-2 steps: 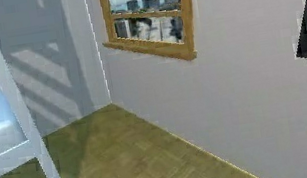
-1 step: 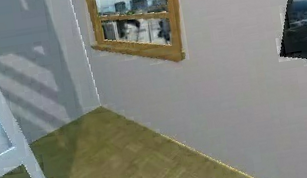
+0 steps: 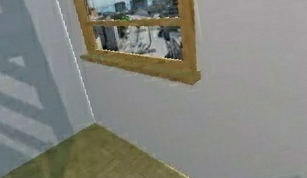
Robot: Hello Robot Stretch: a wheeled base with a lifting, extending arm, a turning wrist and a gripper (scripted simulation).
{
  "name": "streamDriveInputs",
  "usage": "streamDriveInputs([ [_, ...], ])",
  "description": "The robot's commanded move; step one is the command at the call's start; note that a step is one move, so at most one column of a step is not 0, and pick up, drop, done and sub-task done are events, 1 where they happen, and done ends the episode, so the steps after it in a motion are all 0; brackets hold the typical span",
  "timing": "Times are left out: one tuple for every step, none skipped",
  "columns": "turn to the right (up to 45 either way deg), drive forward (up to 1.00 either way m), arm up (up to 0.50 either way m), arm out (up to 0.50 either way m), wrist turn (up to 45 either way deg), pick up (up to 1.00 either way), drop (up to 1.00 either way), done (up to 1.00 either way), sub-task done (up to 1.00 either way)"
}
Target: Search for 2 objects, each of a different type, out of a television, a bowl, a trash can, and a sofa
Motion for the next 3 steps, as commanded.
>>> streamDriveInputs([
  [-39.0, 0.0, 0.0, 0.0, 0.0, 0.0, 0.0, 0.0, 0.0],
  [0.0, 0.45, 0.0, 0.0, 0.0, 0.0, 0.0, 0.0, 0.0],
  [45.0, 0.0, 0.0, 0.0, 0.0, 0.0, 0.0, 0.0, 0.0],
])
